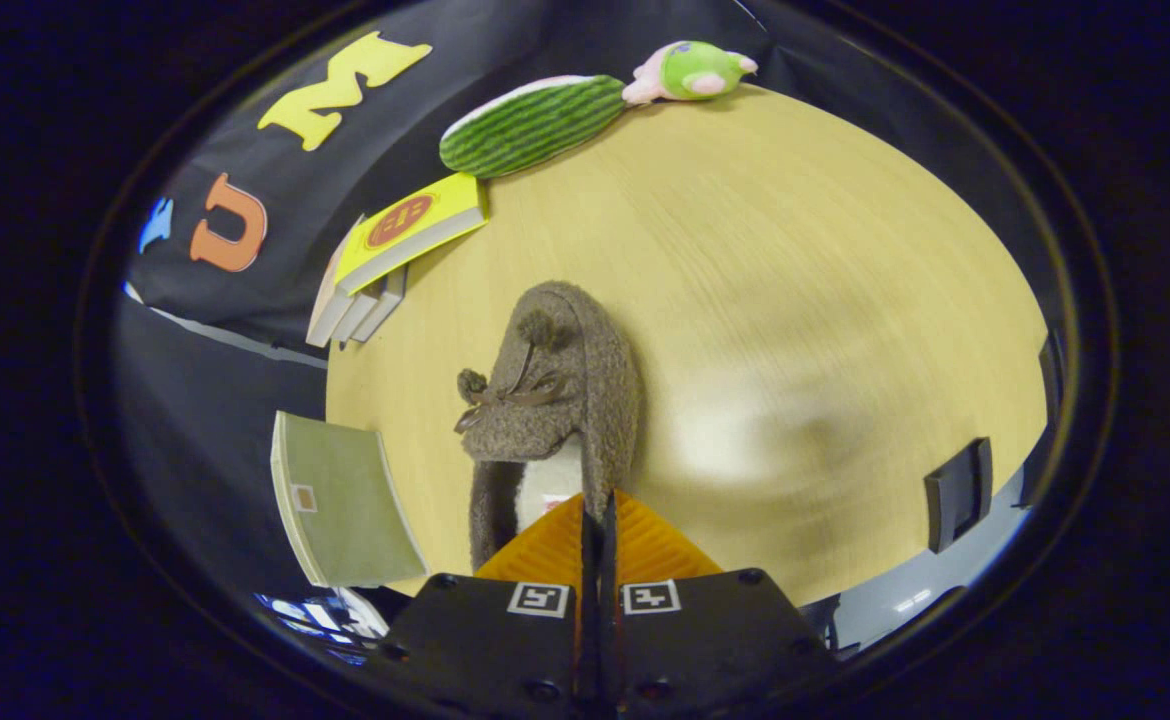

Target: Open the storage box then place both shoes into the box .Put the left shoe in first, then the right shoe, with the right side of both shoes facing outward in a uniform manner.

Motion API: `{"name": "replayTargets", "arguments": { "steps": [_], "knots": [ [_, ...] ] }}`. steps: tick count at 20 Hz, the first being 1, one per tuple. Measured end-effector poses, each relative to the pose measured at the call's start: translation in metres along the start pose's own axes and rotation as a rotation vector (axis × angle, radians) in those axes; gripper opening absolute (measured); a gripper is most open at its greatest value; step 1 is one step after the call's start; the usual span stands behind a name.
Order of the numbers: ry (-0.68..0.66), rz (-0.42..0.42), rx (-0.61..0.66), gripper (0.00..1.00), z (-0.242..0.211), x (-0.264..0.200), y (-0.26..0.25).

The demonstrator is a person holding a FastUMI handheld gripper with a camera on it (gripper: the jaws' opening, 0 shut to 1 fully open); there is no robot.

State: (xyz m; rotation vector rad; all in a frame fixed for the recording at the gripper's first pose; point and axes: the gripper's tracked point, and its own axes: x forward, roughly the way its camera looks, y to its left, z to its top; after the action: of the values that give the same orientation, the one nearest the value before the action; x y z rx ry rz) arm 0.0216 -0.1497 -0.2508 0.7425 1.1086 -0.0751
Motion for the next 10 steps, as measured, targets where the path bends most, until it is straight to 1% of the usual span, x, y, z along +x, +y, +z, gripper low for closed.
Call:
{"name": "replayTargets", "arguments": {
  "steps": [2, 3, 5, 7, 10],
  "knots": [
    [-0.021, 0.013, -0.018, 0.06, -0.004, -0.017, 0.025],
    [-0.024, 0.037, -0.015, 0.06, -0.008, -0.027, 0.044],
    [-0.039, 0.083, -0.03, 0.06, -0.02, -0.038, 0.088],
    [-0.058, 0.105, -0.081, 0.06, -0.03, -0.049, 0.129],
    [-0.053, 0.159, -0.122, 0.06, -0.046, -0.071, 0.195]
  ]
}}
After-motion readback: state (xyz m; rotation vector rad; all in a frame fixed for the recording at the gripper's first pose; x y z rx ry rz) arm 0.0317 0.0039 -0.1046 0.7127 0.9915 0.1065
